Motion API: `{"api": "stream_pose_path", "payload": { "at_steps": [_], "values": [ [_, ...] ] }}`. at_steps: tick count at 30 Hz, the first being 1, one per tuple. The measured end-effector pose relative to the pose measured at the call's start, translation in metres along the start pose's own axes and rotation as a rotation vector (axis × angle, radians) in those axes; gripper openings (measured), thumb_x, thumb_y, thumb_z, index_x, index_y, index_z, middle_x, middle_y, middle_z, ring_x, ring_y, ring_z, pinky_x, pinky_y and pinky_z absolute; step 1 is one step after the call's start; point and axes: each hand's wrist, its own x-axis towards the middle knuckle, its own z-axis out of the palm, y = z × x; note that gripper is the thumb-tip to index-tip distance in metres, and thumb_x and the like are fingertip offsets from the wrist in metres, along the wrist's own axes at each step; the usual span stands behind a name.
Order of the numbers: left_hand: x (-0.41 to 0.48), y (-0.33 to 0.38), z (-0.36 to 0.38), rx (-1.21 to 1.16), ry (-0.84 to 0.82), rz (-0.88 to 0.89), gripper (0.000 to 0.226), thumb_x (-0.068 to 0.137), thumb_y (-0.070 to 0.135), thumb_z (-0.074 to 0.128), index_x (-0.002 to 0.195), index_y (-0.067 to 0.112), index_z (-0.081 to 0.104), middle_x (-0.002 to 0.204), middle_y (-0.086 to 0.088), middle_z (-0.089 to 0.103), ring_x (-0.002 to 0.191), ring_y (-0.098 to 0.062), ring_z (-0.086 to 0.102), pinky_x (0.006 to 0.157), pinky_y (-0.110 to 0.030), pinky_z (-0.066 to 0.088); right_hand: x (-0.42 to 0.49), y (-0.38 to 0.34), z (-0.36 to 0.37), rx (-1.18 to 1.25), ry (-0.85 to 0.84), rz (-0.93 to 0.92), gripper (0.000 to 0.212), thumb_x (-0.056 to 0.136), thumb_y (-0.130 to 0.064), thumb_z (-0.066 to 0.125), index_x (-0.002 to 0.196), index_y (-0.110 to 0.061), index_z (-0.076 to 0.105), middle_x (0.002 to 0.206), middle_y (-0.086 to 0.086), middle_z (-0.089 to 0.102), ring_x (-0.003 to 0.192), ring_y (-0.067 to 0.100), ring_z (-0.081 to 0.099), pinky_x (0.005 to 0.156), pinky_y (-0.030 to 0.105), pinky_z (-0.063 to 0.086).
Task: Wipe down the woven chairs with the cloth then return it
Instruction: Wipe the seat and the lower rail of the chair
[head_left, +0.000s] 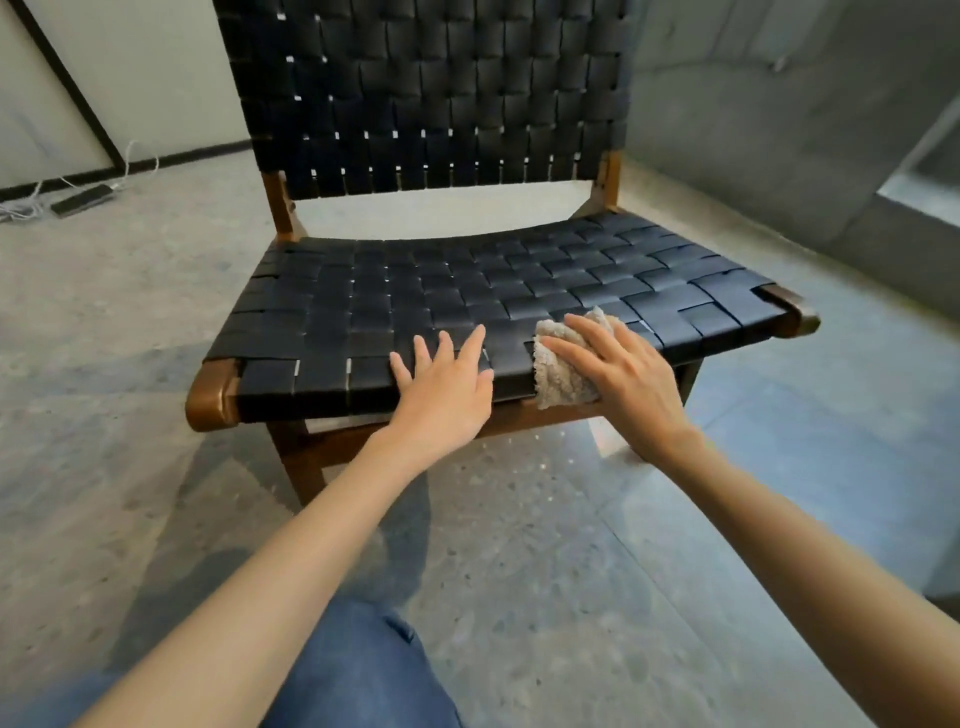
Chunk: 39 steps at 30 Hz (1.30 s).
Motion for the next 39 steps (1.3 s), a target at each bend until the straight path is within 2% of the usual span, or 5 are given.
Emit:
{"api": "stream_pose_path", "payload": {
  "at_steps": [12,16,20,27,39],
  "values": [
    [0.032,0.064,0.020,0.191,-0.139,0.138,0.049,0.101,0.044,0.029,0.140,0.061,0.006,0.158,-0.017,-0.006,0.142,-0.045,-0.013,0.101,-0.074,-0.006,-0.055,0.123,-0.032,-0.019,0.098,0.456,0.069,0.070,-0.013,0.082,0.133,-0.019,0.056,0.139,0.010,0.051,0.124,0.038,0.046,0.084,0.050,0.049],
    [0.038,0.065,0.016,0.228,-0.160,0.142,0.051,0.099,0.045,0.035,0.139,0.062,0.009,0.156,-0.020,0.007,0.142,-0.045,-0.004,0.099,-0.077,0.003,-0.068,0.134,-0.039,-0.034,0.393,0.647,0.069,0.077,-0.047,0.070,0.136,-0.017,0.053,0.146,0.013,0.043,0.127,0.042,0.041,0.097,0.050,0.042],
    [0.045,0.065,0.010,0.221,-0.198,0.143,0.052,0.098,0.044,0.042,0.139,0.062,0.015,0.152,-0.020,0.020,0.141,-0.047,0.006,0.099,-0.077,0.007,-0.047,0.148,-0.030,0.116,0.113,0.873,0.069,0.084,-0.063,0.056,0.145,-0.037,0.035,0.160,0.008,0.006,0.138,0.044,0.015,0.113,0.051,0.018],
    [0.042,0.063,0.020,0.253,-0.149,0.159,0.054,0.098,0.046,0.038,0.139,0.063,0.007,0.155,-0.020,0.011,0.143,-0.044,0.000,0.100,-0.077,0.005,-0.031,0.156,-0.003,0.418,0.470,1.137,0.035,0.092,-0.042,0.054,0.113,-0.018,0.067,0.115,0.006,0.059,0.102,0.024,0.057,0.080,0.023,0.034],
    [0.041,0.057,0.027,0.345,-0.099,0.219,0.055,0.097,0.049,0.030,0.142,0.058,-0.002,0.156,-0.021,0.007,0.143,-0.044,-0.001,0.104,-0.072,0.005,-0.038,0.126,0.003,0.501,0.694,1.312,0.040,0.095,-0.035,0.056,0.134,-0.024,0.056,0.131,-0.001,0.061,0.117,0.019,0.057,0.100,0.022,0.036]
  ]
}}
